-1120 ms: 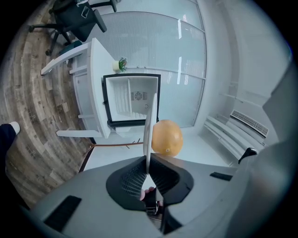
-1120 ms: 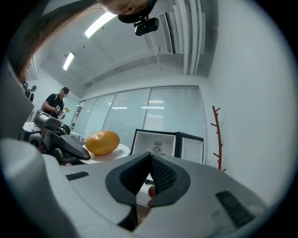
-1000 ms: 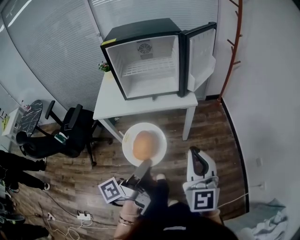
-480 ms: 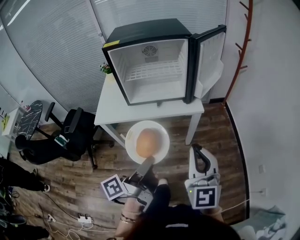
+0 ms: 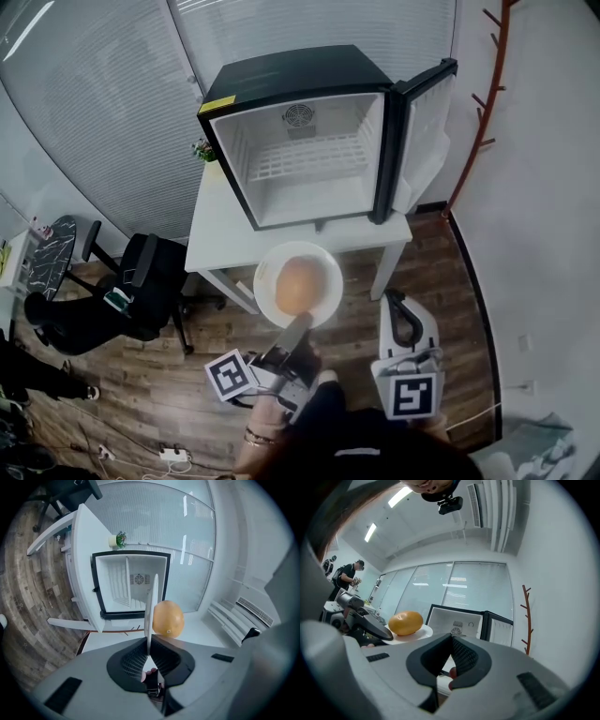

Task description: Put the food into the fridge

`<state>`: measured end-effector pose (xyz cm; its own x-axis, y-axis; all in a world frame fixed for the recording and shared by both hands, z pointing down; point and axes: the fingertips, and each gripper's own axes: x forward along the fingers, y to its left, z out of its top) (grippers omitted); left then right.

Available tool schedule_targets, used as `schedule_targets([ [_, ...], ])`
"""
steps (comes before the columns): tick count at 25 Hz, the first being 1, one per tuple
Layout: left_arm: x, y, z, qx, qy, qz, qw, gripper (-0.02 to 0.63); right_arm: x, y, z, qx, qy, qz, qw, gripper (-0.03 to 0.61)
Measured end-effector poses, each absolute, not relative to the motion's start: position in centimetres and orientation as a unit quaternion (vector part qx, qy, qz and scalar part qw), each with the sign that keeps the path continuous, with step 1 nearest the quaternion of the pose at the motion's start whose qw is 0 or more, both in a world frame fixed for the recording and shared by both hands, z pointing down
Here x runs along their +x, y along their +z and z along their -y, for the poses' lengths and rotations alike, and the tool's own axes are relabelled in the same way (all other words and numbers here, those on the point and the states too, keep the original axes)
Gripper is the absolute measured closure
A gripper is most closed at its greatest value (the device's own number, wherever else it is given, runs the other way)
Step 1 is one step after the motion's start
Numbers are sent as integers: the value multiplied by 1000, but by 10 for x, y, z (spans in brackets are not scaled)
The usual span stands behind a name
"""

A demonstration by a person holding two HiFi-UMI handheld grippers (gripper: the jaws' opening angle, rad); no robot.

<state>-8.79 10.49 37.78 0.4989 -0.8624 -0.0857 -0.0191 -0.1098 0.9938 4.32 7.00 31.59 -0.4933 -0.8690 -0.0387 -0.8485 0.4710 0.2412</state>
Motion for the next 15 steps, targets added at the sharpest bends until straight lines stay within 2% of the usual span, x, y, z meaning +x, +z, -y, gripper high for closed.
schedule_targets([
  [15,-121,383,-53,664,-340,323,582,600,1,310,-27,517,-132,843,61,583],
])
